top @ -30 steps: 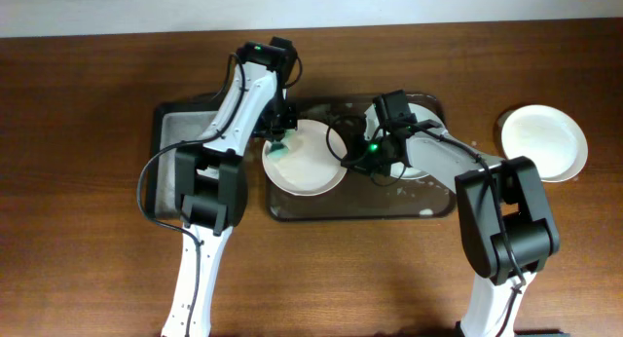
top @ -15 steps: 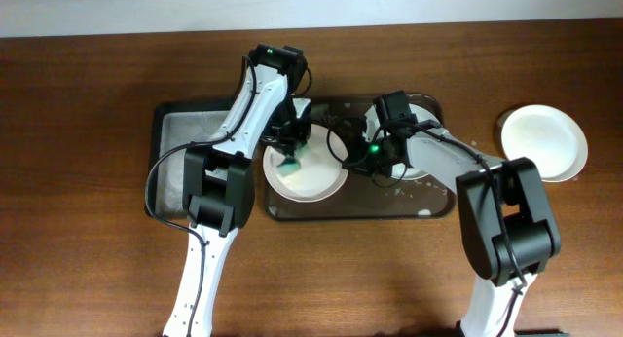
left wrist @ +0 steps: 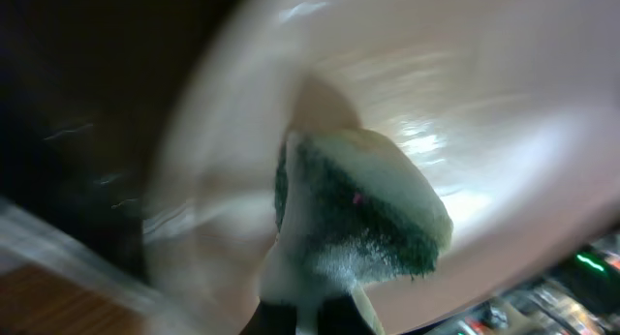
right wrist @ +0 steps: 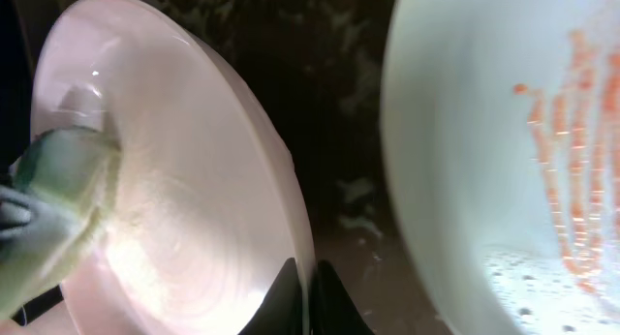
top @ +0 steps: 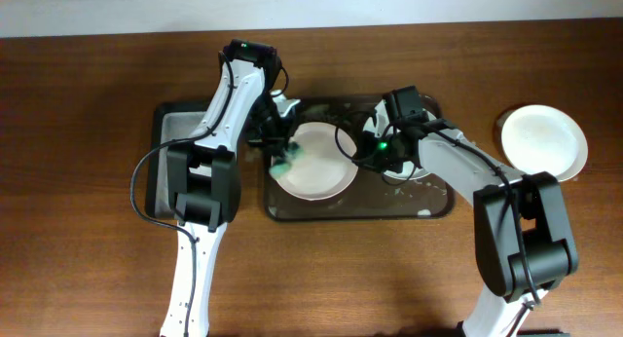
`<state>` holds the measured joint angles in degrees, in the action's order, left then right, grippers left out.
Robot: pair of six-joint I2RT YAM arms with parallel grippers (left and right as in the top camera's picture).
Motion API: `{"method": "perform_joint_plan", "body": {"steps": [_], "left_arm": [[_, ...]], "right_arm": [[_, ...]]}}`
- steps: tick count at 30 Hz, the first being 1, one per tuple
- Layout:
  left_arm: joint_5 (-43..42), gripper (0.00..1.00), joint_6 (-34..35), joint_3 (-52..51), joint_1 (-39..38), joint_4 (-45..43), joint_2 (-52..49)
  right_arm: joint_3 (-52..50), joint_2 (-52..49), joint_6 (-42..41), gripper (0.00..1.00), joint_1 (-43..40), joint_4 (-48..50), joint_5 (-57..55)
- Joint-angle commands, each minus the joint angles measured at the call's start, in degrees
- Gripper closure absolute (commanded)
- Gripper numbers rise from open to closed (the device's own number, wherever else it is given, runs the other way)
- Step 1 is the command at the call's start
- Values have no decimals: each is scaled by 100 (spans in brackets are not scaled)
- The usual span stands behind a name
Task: Clean dirty plates on tray and stack at the side
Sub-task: 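Keep scrubbing the plate with the sponge while the right gripper holds it, then lift the scrubbed plate with the right gripper and carry it right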
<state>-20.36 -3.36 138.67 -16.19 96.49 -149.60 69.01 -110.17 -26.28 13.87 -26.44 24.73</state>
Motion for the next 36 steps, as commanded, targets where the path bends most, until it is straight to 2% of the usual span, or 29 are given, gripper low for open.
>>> {"method": "perform_joint_plan", "body": {"steps": [1,5,13,14,17,21,25,31,33,36], "left_arm": [[1880,100,813,79,17,-26,-146],[2164,100,1172,79,4,-623,-146],[1349,100,1231,79,-264,-1239,-146],[1169,100,1202,79,-297,-1263,-146],[-319,100,433,79,-369,-1202,-146],[-1810,100,-304,79,-328,-914,-146],[-2304,100,-664,79,-229,-535,-146],[-2485,100,-901,79,-31,-83,-146],[-2170,100,-890,79,83,28,-146],[-1281,100,-476,79,256,13,-146]], "right_arm": [[20,181,61,96,-125,20,9],[20,181,63,96,-118,4,2],[20,181,103,96,-109,-142,-142],[20,181,103,96,-109,-142,-142],[20,181,103,96,-109,-142,-142],[20,181,103,96,-109,-142,-142],[20,181,103,96,-109,-140,-142],[20,181,103,96,-109,-140,-142],[20,181,103,96,-109,-140,-142],[20,181,103,96,-109,-142,-140]]}}
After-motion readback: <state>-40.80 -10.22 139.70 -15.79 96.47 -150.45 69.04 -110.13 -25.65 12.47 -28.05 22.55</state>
